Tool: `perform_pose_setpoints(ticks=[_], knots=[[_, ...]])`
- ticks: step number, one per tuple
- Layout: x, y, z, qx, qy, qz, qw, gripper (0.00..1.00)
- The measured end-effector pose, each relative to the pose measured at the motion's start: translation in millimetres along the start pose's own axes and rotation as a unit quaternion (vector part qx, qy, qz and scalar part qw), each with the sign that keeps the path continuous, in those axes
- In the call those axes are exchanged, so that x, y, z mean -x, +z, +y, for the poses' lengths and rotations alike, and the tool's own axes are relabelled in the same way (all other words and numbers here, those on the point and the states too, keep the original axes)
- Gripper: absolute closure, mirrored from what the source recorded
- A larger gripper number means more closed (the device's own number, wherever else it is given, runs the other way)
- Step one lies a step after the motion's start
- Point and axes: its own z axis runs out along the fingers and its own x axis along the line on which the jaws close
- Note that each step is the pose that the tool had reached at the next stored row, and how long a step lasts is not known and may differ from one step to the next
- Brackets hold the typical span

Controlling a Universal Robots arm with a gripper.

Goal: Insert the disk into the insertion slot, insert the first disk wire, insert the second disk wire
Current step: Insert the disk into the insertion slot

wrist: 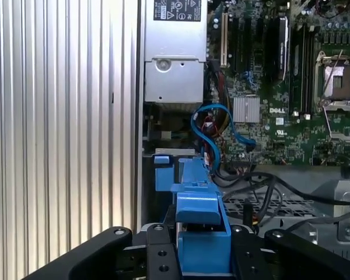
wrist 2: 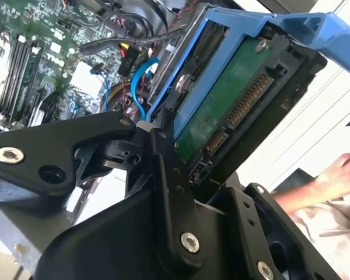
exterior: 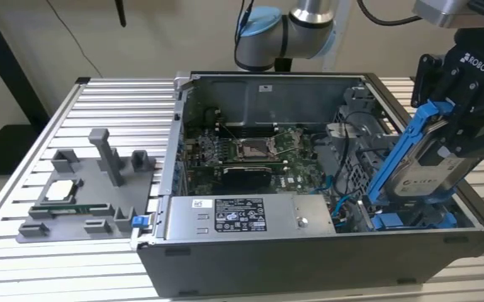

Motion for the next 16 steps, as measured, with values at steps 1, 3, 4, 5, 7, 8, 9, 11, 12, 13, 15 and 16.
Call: perform_pose_setpoints(ticks=[1,3,4,5,7,8,9,11,12,13,15,16], knots=[[-0.4,1.9,-0.3,0.0,0.0,0.0,1.0,1.0],[-1.0,5.4,-0.7,0.0,-0.001,0.0,1.0,1.0],[-0.9,7.2,-1.0,0.0,-0.002,0.0001,1.0,1.0],[-0.9,9.1,-1.4,0.0,-0.002,0.0001,1.0,1.0],[-0.9,12.5,-2.1,0.0,-0.002,0.0,1.0,1.0],[-1.0,14.1,-2.3,0.0,-0.002,0.0001,1.0,1.0],[-1.0,15.8,-2.4,0.0,-0.002,0.0,1.0,1.0],[-1.0,19.3,-2.5,0.0,-0.003,0.0002,1.0,1.0],[-1.0,21.1,-2.6,0.0,-0.003,0.0002,1.0,1.0],[-1.0,23.0,-2.7,0.0,-0.003,0.0001,1.0,1.0],[-0.9,26.6,-2.9,0.0,-0.003,0.0001,1.0,1.0],[-0.9,28.5,-3.0,0.0,-0.003,0.0,1.0,1.0]])
